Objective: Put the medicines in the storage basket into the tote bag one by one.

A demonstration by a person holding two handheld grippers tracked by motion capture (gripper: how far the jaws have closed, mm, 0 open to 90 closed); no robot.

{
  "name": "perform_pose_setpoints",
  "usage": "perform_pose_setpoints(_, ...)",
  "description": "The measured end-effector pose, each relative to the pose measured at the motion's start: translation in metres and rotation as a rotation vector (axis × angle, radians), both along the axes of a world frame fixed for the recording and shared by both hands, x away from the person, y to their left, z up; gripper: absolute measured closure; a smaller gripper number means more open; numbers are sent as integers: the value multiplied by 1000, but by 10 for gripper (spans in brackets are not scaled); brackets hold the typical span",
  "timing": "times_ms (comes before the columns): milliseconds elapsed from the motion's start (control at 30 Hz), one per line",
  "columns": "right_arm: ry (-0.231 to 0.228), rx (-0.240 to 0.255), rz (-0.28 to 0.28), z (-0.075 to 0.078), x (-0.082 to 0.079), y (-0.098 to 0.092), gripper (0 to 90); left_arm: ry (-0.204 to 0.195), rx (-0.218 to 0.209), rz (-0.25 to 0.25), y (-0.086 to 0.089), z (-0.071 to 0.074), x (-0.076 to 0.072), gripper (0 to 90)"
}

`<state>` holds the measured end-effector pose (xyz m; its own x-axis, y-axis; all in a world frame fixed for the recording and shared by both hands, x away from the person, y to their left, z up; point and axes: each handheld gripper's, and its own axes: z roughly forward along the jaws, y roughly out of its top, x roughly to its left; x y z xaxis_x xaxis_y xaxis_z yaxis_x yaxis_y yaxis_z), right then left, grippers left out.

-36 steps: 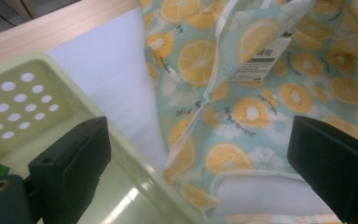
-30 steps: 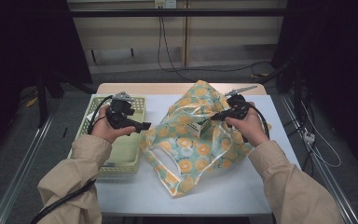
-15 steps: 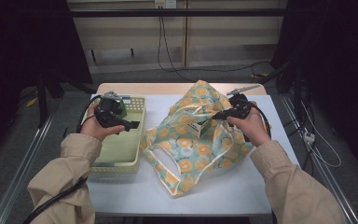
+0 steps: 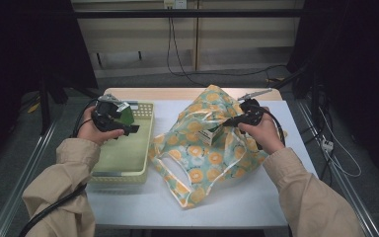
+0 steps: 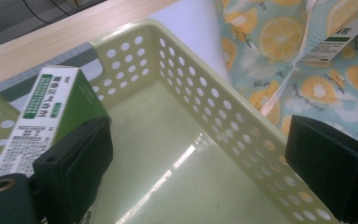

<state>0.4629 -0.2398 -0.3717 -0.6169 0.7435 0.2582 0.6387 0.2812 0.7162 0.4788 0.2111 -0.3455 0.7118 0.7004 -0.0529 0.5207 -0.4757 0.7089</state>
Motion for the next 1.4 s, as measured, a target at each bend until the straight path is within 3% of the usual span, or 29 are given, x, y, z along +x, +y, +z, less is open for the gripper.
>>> perform_pose_setpoints(200,-4,13,-2,1,0,-1,900,-14,8,32,12,5,6,85)
perform_pose_setpoints(467,-1,17,0,2,1,-3,900,-47,60,60,24,6,18,91)
perform_pose_setpoints(667,-3,16,6,5,2,-5,900,-56,81,126,38,-3,30,101)
perform_pose_setpoints(767,1,14,7,6,2,-7,900,-38,108,131,41,-14,34,120)
perform_pose_setpoints(833,3,11,9,6,2,-8,900,-20,96,148,43,-20,36,129)
perform_pose_setpoints(933,6,13,6,5,3,-10,900,3,115,164,43,-29,37,185)
perform_pose_setpoints(1000,9,11,7,4,3,-10,900,11,146,166,41,-33,37,274)
perform_pose_setpoints(1033,7,8,9,4,3,-9,900,23,151,168,40,-34,37,337)
perform_pose_setpoints(1100,7,8,11,3,4,-8,900,58,130,172,41,-36,37,554)
perform_pose_setpoints(1300,7,6,8,2,4,-9,900,67,149,206,34,-33,34,628)
perform_pose_setpoints(1400,8,11,4,1,3,-10,900,64,111,227,34,-24,31,632)
